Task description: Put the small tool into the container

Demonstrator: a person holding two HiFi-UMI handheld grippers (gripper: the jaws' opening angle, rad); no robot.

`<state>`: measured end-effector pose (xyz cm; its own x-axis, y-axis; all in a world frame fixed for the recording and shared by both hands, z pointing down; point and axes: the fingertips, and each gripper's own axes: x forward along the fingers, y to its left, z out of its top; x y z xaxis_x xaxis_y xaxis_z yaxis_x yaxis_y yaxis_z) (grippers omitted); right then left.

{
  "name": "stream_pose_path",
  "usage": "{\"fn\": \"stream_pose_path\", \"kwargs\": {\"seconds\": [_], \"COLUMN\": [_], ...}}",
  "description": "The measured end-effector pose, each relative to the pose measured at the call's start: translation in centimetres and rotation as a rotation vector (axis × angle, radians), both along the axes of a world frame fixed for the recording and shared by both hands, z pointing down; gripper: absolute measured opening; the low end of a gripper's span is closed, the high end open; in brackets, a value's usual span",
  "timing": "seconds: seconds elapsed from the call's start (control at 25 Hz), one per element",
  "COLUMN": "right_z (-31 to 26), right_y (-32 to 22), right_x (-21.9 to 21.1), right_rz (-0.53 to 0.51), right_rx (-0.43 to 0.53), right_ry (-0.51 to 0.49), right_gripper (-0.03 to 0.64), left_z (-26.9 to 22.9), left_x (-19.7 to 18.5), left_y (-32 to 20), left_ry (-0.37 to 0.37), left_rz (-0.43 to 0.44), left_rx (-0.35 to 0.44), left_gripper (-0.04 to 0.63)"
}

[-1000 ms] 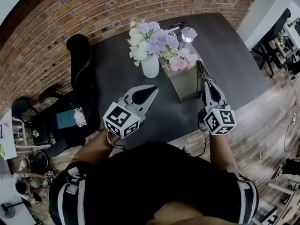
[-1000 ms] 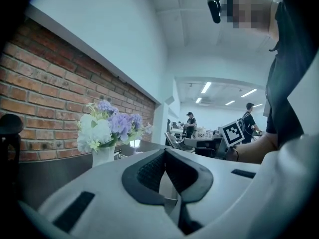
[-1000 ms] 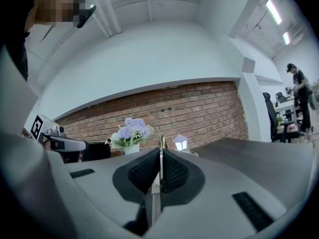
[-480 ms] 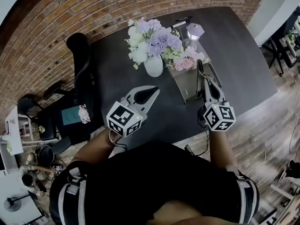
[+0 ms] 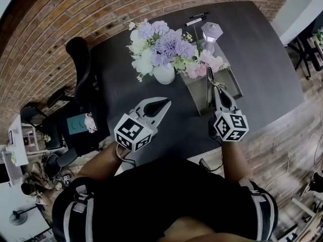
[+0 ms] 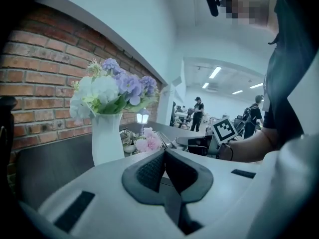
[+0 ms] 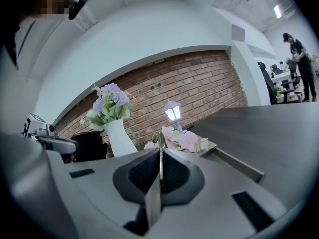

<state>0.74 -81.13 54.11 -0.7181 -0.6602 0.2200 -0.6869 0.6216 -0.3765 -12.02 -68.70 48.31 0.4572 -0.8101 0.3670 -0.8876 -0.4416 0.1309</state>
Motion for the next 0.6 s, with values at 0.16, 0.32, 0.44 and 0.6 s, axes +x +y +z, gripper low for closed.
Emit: {"fn": "stream_pose_path", "kwargs": {"seconds": [0.16, 0.32, 0.44, 0.6], "right_z": [1.9, 3.6, 4.4, 4.8], "right_y": [-0.7, -1.1, -1.3, -1.1], "right_x": [-0.2, -0.4, -0.3, 0.1], "right_rz": [0.016, 0.049, 0.099, 0.132], "right_rx": [-0.039, -0.079, -0.092, -0.1], "right_ry": [0.017, 0.045, 0.07, 0.085], "right_gripper": [0.005, 0.006, 0.006, 0.006], "left_z": [0.6, 1.1, 1.3, 1.4], "left_x": [-0.2, -0.6, -1.3, -1.3], "left_y": [-0.5, -0.6, -0.6, -0.6], "left_ry": [-0.008, -0.02, -0.028, -0.04], "left_rz": [-0.006, -0.012, -0.025, -0.02], "left_rx": [-0.015, -0.032, -0.043, -0.045], "left_gripper": [0.009, 0.009, 0.009, 0.009]}}
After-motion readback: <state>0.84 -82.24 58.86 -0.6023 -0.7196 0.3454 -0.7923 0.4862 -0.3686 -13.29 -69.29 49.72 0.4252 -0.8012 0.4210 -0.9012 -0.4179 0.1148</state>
